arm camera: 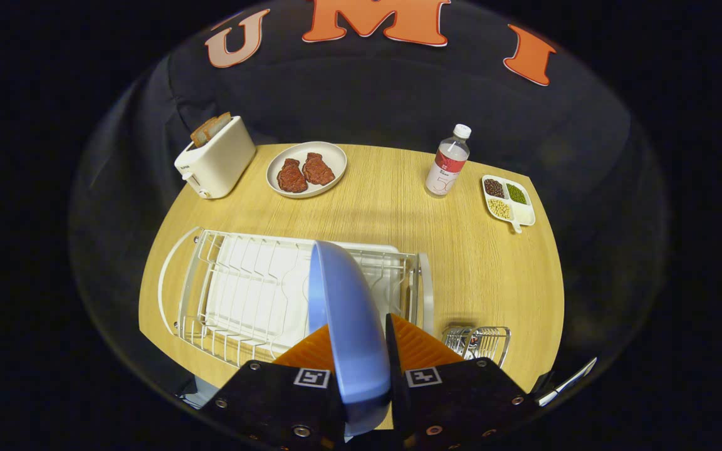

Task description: Take the plate from the dish rack, then take the spoon from the basket and place it into the plate.

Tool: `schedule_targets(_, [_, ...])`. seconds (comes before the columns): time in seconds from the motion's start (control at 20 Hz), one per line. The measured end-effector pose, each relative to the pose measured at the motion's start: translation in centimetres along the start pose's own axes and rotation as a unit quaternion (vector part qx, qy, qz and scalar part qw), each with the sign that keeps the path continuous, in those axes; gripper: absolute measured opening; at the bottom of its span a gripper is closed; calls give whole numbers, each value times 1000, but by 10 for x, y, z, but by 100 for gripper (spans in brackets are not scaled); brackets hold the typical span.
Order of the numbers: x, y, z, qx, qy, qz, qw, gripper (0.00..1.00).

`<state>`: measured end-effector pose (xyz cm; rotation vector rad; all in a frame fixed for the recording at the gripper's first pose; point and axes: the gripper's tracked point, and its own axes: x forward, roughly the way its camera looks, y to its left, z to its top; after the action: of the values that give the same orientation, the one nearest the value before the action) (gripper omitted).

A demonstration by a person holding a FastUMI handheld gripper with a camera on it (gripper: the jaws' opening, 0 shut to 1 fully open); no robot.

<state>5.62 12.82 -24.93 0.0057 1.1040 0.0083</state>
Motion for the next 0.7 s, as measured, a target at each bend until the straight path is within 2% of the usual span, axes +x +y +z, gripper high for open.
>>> schedule_targets(0.3, [-44, -16, -27, 28, -22, 12, 999, 28])
schedule_targets(0.7, [-67, -22, -106, 59, -6, 49, 997, 28])
